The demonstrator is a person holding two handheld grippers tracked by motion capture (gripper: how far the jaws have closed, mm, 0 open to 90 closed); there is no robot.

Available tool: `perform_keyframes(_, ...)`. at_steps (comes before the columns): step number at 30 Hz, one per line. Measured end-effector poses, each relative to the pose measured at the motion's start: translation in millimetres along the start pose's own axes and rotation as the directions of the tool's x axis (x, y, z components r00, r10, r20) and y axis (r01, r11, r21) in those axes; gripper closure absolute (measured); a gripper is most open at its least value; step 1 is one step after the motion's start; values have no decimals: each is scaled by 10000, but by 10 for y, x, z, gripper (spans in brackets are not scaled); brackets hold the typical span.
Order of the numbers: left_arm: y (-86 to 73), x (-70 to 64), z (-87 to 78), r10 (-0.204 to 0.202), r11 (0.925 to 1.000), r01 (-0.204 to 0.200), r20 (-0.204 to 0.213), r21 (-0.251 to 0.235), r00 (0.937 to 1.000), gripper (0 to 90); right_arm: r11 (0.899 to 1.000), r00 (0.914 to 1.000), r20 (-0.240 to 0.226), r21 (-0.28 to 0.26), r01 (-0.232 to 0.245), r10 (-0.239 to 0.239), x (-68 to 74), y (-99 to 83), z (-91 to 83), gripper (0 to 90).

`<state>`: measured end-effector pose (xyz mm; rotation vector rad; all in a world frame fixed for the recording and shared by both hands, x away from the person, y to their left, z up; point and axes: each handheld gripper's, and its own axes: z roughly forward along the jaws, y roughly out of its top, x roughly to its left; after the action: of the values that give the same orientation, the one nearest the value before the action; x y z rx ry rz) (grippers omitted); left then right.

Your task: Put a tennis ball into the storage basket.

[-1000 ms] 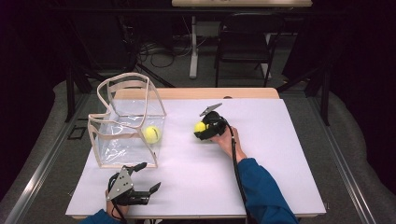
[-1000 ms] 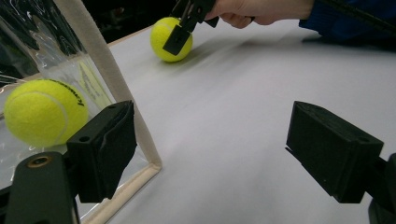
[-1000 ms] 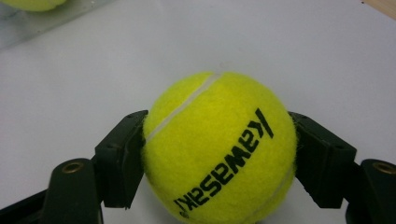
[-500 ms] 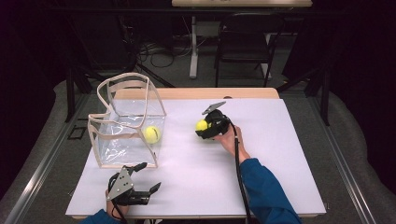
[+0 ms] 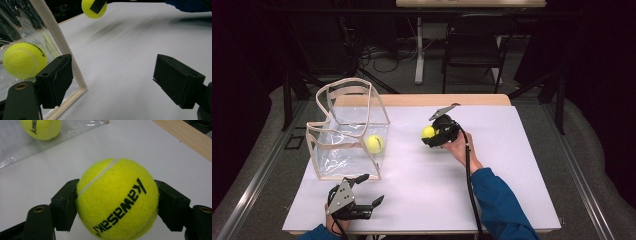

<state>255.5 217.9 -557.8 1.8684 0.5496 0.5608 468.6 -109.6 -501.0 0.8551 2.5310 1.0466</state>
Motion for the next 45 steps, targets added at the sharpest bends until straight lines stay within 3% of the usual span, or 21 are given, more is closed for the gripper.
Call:
perform_keyframes(19, 2, -1, -4, 19, 10000, -19, -11, -2, 10000, 160, 9987, 9986, -204, -181, 477, -481, 129, 162, -144, 262)
perform_keyframes(45, 3, -3, -4, 22, 10000, -22, -29, 13, 10000, 160, 9959, 9972, -320, -623, 657, -678, 189, 290, -316, 263)
